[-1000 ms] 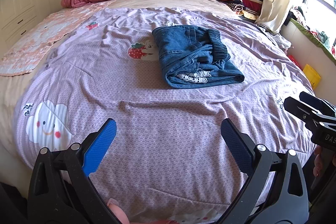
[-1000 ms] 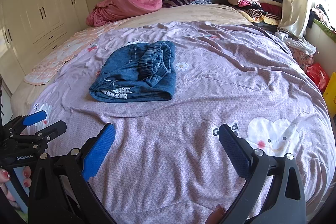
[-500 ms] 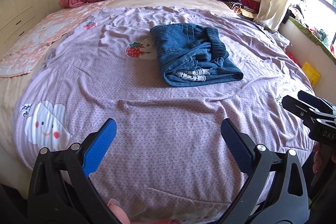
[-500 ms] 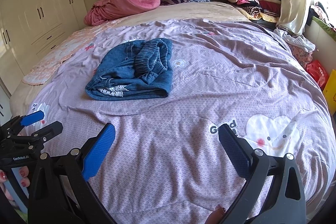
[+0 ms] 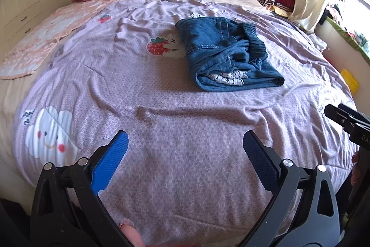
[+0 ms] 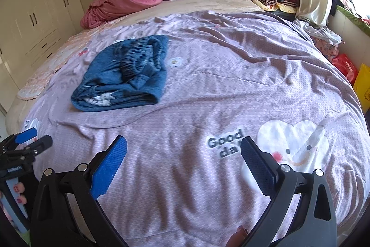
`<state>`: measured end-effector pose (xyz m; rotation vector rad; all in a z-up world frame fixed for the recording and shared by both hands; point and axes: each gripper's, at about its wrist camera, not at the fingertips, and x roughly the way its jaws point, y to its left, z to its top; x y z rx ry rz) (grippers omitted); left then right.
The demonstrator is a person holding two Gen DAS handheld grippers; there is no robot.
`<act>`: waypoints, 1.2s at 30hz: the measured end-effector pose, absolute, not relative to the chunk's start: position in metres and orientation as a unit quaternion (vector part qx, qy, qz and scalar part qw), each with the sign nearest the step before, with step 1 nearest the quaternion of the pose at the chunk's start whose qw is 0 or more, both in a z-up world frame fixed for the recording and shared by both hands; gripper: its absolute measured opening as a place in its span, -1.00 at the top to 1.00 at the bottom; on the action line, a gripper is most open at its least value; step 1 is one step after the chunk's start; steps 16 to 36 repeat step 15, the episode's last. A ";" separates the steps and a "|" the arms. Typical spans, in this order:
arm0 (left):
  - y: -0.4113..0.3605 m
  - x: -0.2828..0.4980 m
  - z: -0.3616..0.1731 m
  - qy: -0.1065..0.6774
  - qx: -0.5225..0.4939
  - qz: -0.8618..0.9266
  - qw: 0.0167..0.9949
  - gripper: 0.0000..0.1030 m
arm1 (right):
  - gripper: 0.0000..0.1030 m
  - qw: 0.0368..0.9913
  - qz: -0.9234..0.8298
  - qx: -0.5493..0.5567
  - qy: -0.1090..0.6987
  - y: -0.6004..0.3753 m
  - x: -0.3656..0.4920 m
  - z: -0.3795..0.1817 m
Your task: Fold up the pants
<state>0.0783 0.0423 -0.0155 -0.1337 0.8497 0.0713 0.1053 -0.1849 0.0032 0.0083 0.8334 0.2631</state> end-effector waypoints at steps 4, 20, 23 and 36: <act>0.080 0.095 -0.010 0.386 -0.121 0.041 0.914 -0.81 | -0.91 0.908 0.098 0.011 0.406 -0.212 0.122 0.000; 0.241 0.218 -0.054 0.449 -0.062 0.222 0.863 -0.81 | -0.91 0.897 -0.087 0.011 0.433 -0.381 0.220 -0.021; 0.241 0.218 -0.054 0.449 -0.062 0.222 0.863 -0.81 | -0.91 0.897 -0.087 0.011 0.433 -0.381 0.220 -0.021; 0.241 0.218 -0.054 0.449 -0.062 0.222 0.863 -0.81 | -0.91 0.897 -0.087 0.011 0.433 -0.381 0.220 -0.021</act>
